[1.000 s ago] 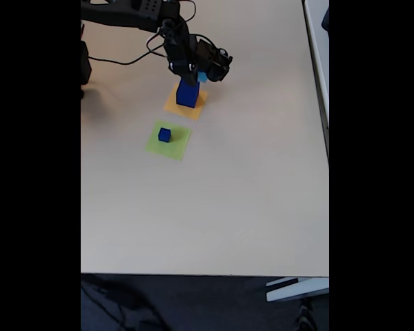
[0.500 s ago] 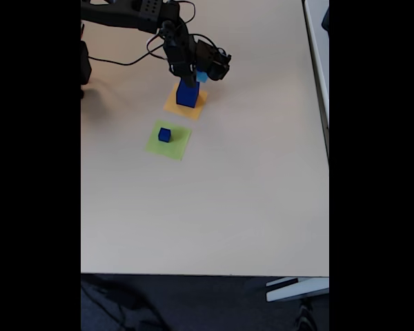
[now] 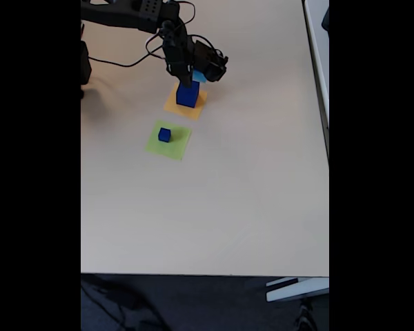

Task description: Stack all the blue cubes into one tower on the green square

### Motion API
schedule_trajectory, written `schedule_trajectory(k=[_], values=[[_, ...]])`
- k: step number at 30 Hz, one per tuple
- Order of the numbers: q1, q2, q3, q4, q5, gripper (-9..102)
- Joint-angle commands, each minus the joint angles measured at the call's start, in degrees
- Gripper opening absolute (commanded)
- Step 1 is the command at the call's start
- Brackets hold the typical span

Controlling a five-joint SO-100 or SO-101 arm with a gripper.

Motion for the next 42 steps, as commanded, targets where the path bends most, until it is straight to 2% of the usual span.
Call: schedule_trajectory(k=[1, 42], values=[[-0.7, 0.7, -0.5, 0.4, -0.8, 0], [-0.3, -1.2, -0.6, -0.8, -1.6, 6]])
